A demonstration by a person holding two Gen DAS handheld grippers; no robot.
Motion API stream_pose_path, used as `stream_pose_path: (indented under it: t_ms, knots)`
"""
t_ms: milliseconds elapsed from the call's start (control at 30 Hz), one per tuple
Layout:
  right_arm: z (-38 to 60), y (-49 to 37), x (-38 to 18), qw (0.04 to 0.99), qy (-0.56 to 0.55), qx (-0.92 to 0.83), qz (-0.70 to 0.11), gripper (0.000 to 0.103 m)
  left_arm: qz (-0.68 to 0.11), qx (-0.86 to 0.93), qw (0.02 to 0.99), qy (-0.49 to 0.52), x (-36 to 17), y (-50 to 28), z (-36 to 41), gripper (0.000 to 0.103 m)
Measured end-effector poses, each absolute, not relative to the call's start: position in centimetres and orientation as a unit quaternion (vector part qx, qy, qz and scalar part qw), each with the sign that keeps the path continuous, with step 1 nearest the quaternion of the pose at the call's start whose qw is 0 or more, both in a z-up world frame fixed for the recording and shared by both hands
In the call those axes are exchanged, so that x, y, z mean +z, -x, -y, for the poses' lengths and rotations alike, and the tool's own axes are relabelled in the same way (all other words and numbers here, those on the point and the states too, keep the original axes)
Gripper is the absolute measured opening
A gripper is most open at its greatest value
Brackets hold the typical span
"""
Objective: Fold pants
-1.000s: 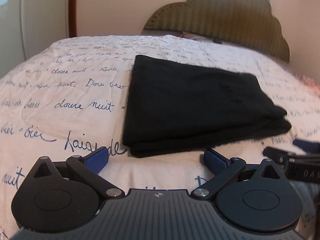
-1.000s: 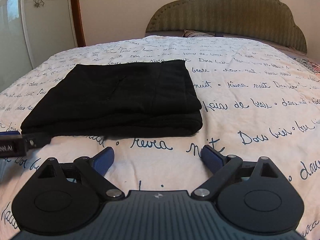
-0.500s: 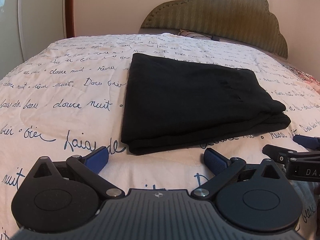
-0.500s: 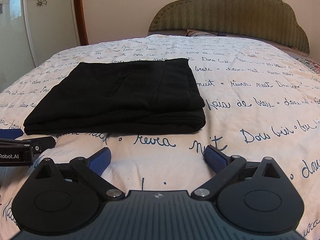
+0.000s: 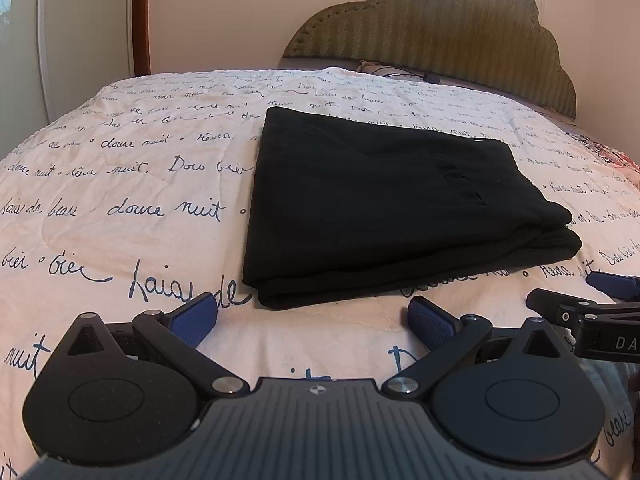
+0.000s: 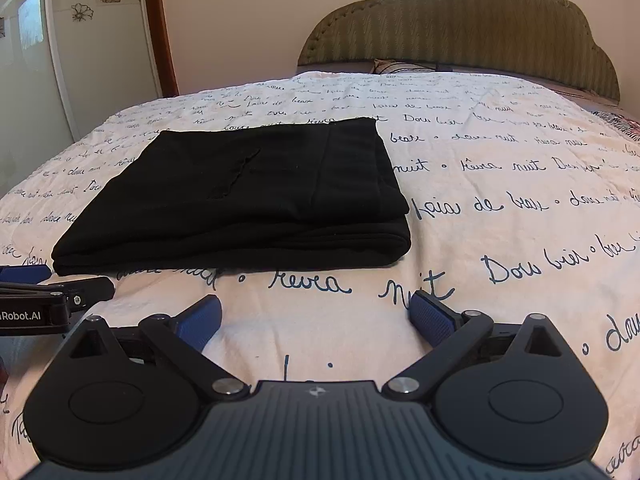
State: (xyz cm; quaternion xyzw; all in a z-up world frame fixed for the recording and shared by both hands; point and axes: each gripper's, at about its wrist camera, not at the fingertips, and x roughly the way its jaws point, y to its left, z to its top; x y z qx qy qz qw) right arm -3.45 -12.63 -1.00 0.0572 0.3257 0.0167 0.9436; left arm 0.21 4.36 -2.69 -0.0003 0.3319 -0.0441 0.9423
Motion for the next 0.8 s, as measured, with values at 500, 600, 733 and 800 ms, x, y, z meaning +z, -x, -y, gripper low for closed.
stream_pose_path:
  t_ms: [500,600,733,800]
  knots:
    - [12.57,3.41,-1.04,0.943,-0.054,0.016,-0.327,0.101,-0.332,-0.044,0.942,0.001,-2.7,-0.22,-4.37,0.103]
    - [12.56,3.4,-1.05,0.943,-0.054,0.016,-0.327,0.101,-0.332,-0.044,0.942,0.001,-2.7,-0.22,-4.38,0.103]
    - [12.57,3.4,-1.05,0.943,-0.055,0.016,-0.327,0.101,-0.331,-0.044,0.942,0.001,-2.7,-0.22,-4.38,0.103]
    - [12.58,3.41,-1.04,0.943,-0.055,0.016,-0.327,0.101,-0.331,-0.044,0.942,0.001,-2.7,-0.22,-4.38,0.103]
